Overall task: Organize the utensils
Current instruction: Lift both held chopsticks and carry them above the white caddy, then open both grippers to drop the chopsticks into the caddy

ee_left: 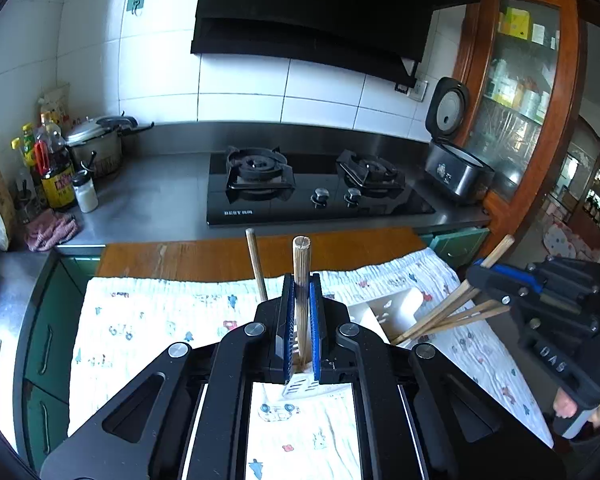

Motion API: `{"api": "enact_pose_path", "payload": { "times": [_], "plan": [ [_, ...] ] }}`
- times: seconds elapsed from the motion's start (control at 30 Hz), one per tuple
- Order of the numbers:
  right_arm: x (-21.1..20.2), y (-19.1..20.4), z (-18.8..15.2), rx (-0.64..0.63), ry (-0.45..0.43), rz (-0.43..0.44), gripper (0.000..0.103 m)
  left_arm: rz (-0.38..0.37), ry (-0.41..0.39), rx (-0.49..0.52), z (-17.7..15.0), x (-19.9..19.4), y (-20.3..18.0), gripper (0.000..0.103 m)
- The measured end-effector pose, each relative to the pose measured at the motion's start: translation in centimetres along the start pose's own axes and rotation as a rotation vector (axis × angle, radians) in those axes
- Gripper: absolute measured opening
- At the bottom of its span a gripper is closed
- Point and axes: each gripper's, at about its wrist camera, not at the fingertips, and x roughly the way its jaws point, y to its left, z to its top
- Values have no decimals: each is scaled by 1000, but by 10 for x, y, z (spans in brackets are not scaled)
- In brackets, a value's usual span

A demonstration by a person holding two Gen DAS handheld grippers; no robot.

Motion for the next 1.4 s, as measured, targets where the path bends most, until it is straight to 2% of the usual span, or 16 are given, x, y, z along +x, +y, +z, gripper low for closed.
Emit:
{"api": "enact_pose_path", "payload": {
  "times": [0.3, 0.9, 1.0, 1.03, 1.13, 1.33, 1.4],
  "plan": [
    [12, -2, -12, 15, 33, 3, 7, -7, 27, 3, -5, 7, -1, 6],
    [10, -7, -16, 26, 34, -6, 9, -5, 50, 5, -11, 9, -1, 8],
    [4, -6, -15, 26, 20, -8, 18, -5, 43, 8, -11, 5, -2, 14],
    [2, -6, -14, 25, 16, -10, 20, -1, 39, 8, -11, 3, -2, 19],
    [-6, -5, -13, 25, 4, -12, 26, -1, 23, 11, -11, -5, -2, 23],
    [-29, -5, -17, 33, -32, -24, 41, 10, -23, 6, -15, -34, -3, 44],
    [-36, -4, -20, 30, -39, -34, 44, 14, -36, 10, -18, -44, -6, 47]
  ]
}}
